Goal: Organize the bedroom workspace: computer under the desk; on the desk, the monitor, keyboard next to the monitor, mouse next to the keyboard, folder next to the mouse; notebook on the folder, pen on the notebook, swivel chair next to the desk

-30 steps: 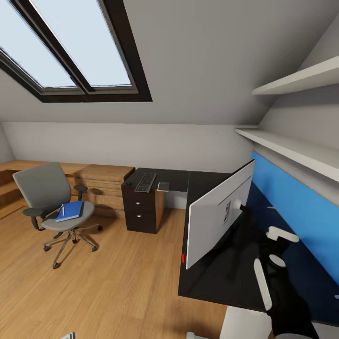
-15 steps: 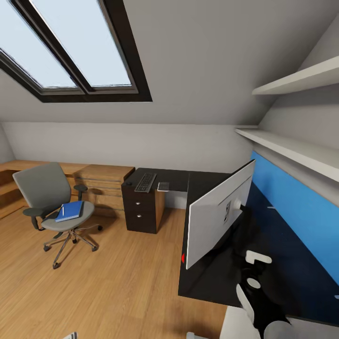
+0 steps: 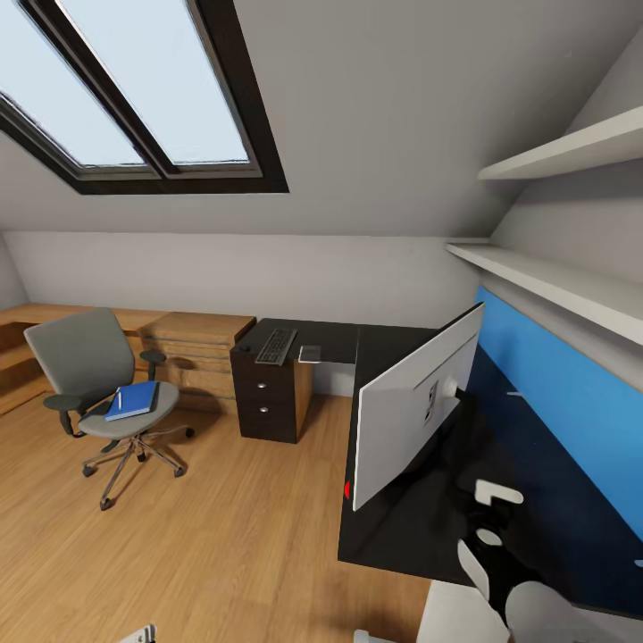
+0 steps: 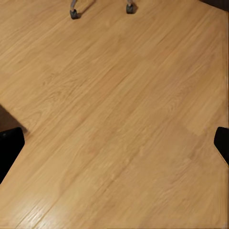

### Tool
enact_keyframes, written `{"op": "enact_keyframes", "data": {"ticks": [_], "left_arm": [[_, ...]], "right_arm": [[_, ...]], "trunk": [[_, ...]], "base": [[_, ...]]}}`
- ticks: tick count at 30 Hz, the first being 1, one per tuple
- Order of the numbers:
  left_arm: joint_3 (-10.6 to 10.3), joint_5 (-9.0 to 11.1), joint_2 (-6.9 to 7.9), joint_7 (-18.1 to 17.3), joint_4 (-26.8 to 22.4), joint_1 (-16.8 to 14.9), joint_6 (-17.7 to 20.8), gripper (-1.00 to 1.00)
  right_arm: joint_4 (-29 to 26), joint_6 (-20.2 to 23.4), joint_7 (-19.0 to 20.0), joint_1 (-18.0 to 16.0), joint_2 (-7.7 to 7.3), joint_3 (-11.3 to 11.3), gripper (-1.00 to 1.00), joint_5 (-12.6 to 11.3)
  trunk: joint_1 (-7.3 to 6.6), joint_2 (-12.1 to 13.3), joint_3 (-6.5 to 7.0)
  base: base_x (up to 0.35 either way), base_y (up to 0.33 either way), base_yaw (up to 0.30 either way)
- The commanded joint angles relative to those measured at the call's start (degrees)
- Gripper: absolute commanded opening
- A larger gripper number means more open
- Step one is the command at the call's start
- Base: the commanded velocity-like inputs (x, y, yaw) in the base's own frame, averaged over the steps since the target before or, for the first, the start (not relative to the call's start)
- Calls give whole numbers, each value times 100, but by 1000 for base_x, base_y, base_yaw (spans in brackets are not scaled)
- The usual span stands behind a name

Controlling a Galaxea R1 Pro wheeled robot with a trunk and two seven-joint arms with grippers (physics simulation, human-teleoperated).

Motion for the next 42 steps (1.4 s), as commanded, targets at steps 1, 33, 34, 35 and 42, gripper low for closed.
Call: {"op": "enact_keyframes", "data": {"ticks": [1, 33, 34, 35, 42], "left_arm": [[-143, 60, -2, 1, -38, 0, -21, 100], [-350, 52, 1, -245, -98, 0, -75, 100], [-361, 51, 1, -245, -98, 0, -75, 100], [-379, 51, 2, -245, -98, 0, -75, 100], [-493, 50, 7, -245, -87, 0, -76, 100]], "right_arm": [[91, -61, 15, -19, -32, -4, 100, -20], [572, -754, 403, -34, -321, 42, 100, 38], [572, -755, 403, -34, -324, 42, 100, 38], [572, -754, 403, -34, -331, 42, 100, 38], [572, -750, 403, -34, -406, 41, 100, 34]], "trunk": [[1, -6, -8], [1, -6, -8], [1, -6, -8], [1, -6, -8], [1, -6, -8]], "base": [[0, 0, 0], [116, 0, 0], [163, 0, 0], [130, 0, 0], [99, 0, 0]]}}
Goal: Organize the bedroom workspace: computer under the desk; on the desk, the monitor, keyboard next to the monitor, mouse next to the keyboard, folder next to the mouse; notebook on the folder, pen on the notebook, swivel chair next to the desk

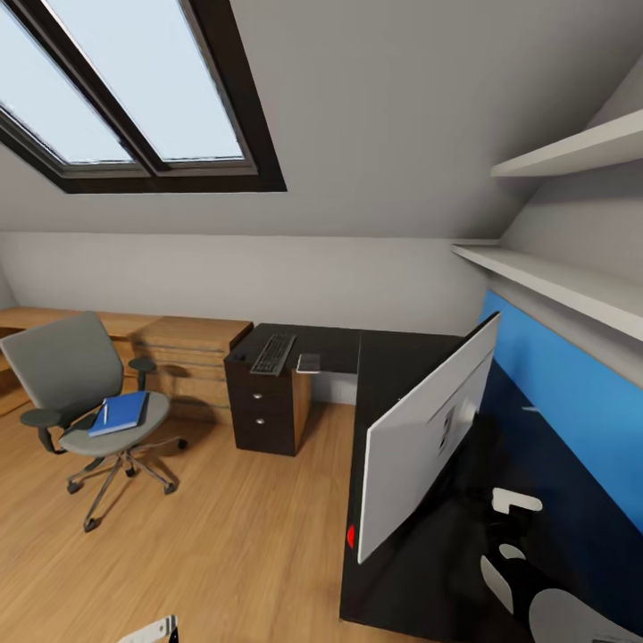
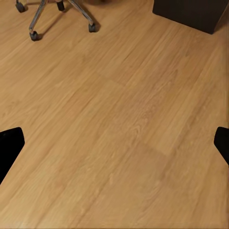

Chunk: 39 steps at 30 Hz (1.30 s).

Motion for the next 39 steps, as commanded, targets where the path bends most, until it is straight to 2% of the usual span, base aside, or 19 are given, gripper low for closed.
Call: {"op": "enact_keyframes", "data": {"ticks": [1, 8, 23, 39], "left_arm": [[-4, 59, -2, 1, -3, 0, -17, 100], [-29, 59, -2, 1, 2, 0, -17, 100], [-32, 59, -2, 1, 3, 0, -17, 100], [-34, 59, -1, 9, 10, 0, -13, 100]], "right_arm": [[5, -27, 11, -5, -5, -16, 100, -14], [5, -27, 11, -5, -25, -16, 100, -17], [5, -25, 11, -5, -29, -16, 100, -20], [5, -25, 11, -5, -39, -16, 100, -17]], "trunk": [[3, -5, -7], [3, -5, -7], [3, -5, -7], [3, -5, -7]], "base": [[197, 0, 0], [196, 0, 0], [29, 0, 0], [107, 0, 0]]}}
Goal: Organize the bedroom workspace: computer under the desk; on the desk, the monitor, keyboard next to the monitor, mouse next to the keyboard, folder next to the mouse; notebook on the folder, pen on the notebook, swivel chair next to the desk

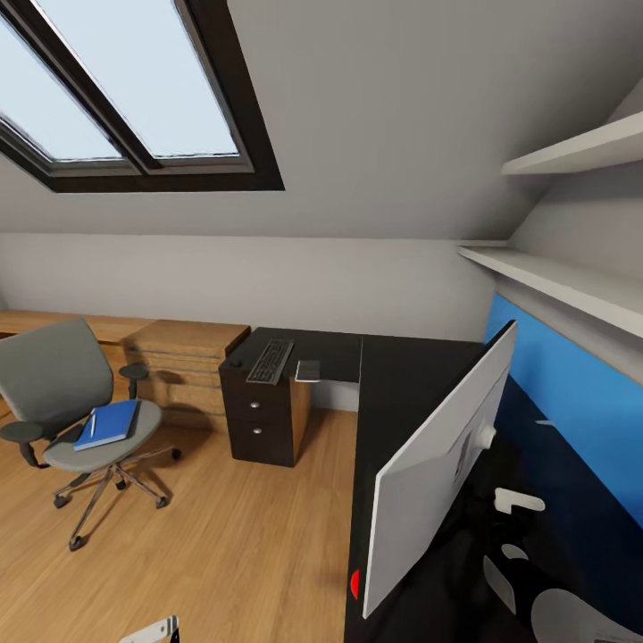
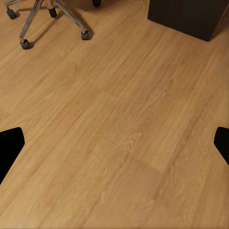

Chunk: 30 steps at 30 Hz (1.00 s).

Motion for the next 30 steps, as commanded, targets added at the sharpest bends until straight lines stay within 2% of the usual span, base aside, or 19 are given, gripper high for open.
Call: {"op": "enact_keyframes", "data": {"ticks": [1, 6, 19, 20, 30], "left_arm": [[1, 59, -2, 1, -5, 0, -18, 100], [5, 58, 3, 1, -4, 0, -15, 100], [2, 51, 0, 2, 4, 0, -13, 100], [2, 51, -1, 2, 4, 0, -13, 100], [5, 51, 5, 2, 5, 0, -13, 100]], "right_arm": [[5, -27, 11, -5, -1, -16, 100, -16], [5, -27, 11, -5, -58, -16, 100, -18], [5, -27, 11, -5, -76, -16, 100, -18], [6, -27, 11, -5, -77, -16, -100, -18], [5, -27, 11, -5, -77, -16, -100, -18]], "trunk": [[2, -6, -7], [2, -6, -7], [2, -6, -7], [2, -6, -7], [2, -6, -7]], "base": [[13, 0, 0], [41, -11, 0], [55, -29, 0], [2, -1, 0], [0, 0, 0]]}}
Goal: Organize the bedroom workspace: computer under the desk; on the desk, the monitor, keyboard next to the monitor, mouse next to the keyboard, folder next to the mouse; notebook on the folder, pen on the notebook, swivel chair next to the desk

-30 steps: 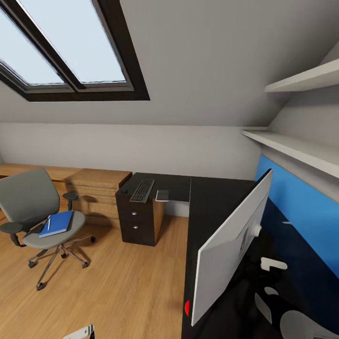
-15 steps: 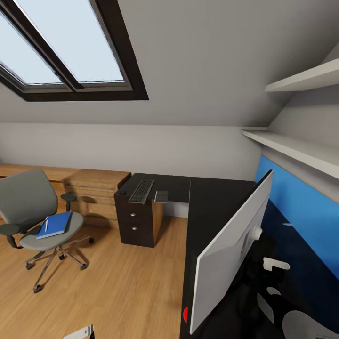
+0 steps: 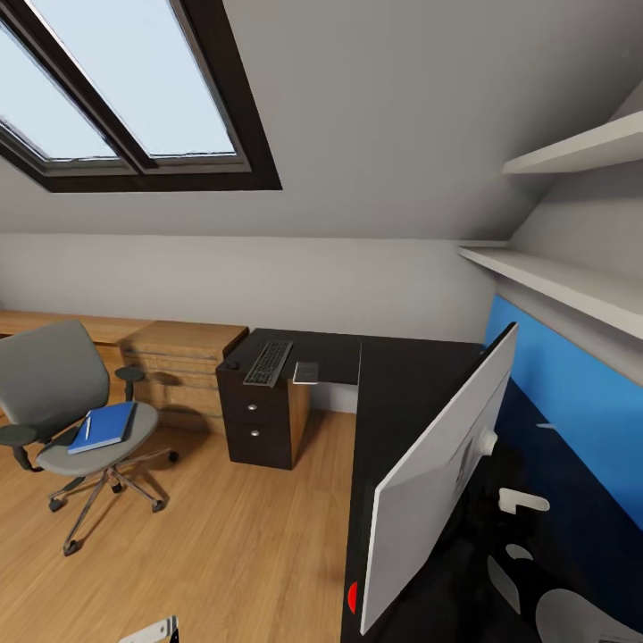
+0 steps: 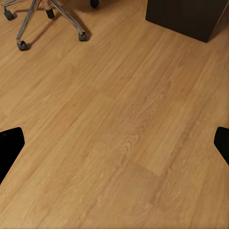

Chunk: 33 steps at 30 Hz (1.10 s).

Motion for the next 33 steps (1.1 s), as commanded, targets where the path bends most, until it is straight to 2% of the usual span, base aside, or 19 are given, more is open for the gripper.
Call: {"op": "enact_keyframes", "data": {"ticks": [1, 20, 23, 25, 27, 28, 29, 30, 31, 33], "left_arm": [[0, 59, -2, 1, -5, 0, -17, 100], [-8, 68, -8, -1, -36, 0, -17, 100], [-17, 73, -4, 0, -276, 0, 17, 100], [-14, 79, -6, 0, -654, 0, 124, 100], [-10, 84, -11, 5, -1168, 0, 464, 100], [-9, 89, -15, 9, -1773, 0, 1080, 100], [-8, 105, -12, 33, -2553, 0, 2078, 100], [-10, 163, -10, 58, -3155, 0, 2790, 100], [-10, 202, -17, 62, -3283, 0, 2898, 100], [-13, 453, -66, 71, -3661, -4, 3165, 100]], "right_arm": [[4, -32, 18, -6, 1, -24, -100, -22], [4, -32, 18, -6, 1, -24, -100, -22], [4, -32, 18, -6, 5, -19, -100, -20], [4, -32, 18, -6, 7, -17, -100, -21], [4, -30, 18, -6, 9, -16, -100, -20], [4, -27, 18, -6, 9, -16, -100, -21], [4, -25, 18, -6, 10, -16, -100, -18], [4, -24, 18, -6, 10, -15, -100, -20], [4, -24, 18, -6, 10, -15, -100, -19], [4, -22, 18, -6, 10, -15, -100, -15]], "trunk": [[1, -6, -7], [1, -6, -7], [1, -6, -7], [1, -6, -7], [1, -6, -7], [1, -6, -7], [1, -6, -7], [1, -6, -7], [1, -6, -7], [1, -6, -7]], "base": [[0, 0, 0], [0, 0, 0], [0, 0, 0], [0, 0, 0], [0, 0, 0], [0, 0, 0], [0, 0, 0], [0, 0, 0], [0, 0, 0], [0, 0, 0]]}}
